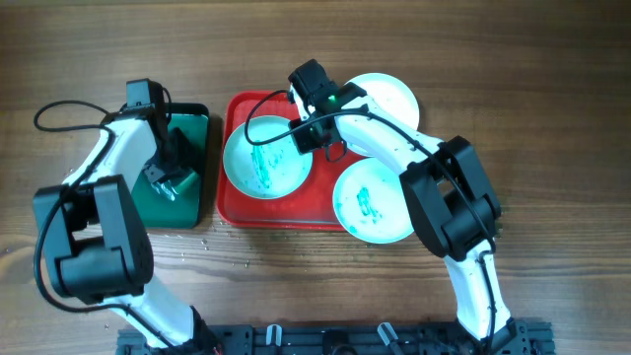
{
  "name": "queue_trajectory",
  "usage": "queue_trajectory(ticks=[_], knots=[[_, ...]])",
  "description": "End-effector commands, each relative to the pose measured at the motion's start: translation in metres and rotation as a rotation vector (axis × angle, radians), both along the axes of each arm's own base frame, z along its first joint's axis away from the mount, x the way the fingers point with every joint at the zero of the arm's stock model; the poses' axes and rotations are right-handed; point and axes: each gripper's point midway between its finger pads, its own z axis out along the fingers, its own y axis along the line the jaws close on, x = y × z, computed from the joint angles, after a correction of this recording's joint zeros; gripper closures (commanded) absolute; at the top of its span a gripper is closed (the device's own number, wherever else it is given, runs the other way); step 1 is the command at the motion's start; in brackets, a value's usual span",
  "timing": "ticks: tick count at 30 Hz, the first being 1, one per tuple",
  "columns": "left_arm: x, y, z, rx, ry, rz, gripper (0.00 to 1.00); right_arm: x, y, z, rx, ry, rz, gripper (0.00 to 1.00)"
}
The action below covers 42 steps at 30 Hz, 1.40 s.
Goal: Clean dirty plates on tray and stack at the side
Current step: 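Grasp the green sponge with the left gripper, plate rim with right, then scrub the left plate with the sponge while the right gripper holds it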
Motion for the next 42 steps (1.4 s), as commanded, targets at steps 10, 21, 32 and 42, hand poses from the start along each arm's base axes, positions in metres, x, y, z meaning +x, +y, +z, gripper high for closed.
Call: queue_trajectory(ticks=[10, 21, 32, 42], knots=[[0.013, 0.004, 0.028, 0.000, -0.026, -0.010, 0.96, -0.004, 0.004, -0.019, -0.018, 0.024, 0.007, 0.96], [0.004, -0.094, 0.108, -0.274, -0.148, -0.333, 0.96, -0.016, -0.002, -0.010, 0.098, 0.182, -0.075, 0.96], [0.018, -0.158, 0.038, -0.148, -0.140, -0.437, 0.96, -0.015, -0.016, -0.010, 0.158, 0.252, -0.102, 0.96], [0.013, -0.149, -0.017, -0.047, -0.019, -0.438, 0.96, -0.027, -0.006, -0.019, 0.258, 0.357, -0.065, 0.96]])
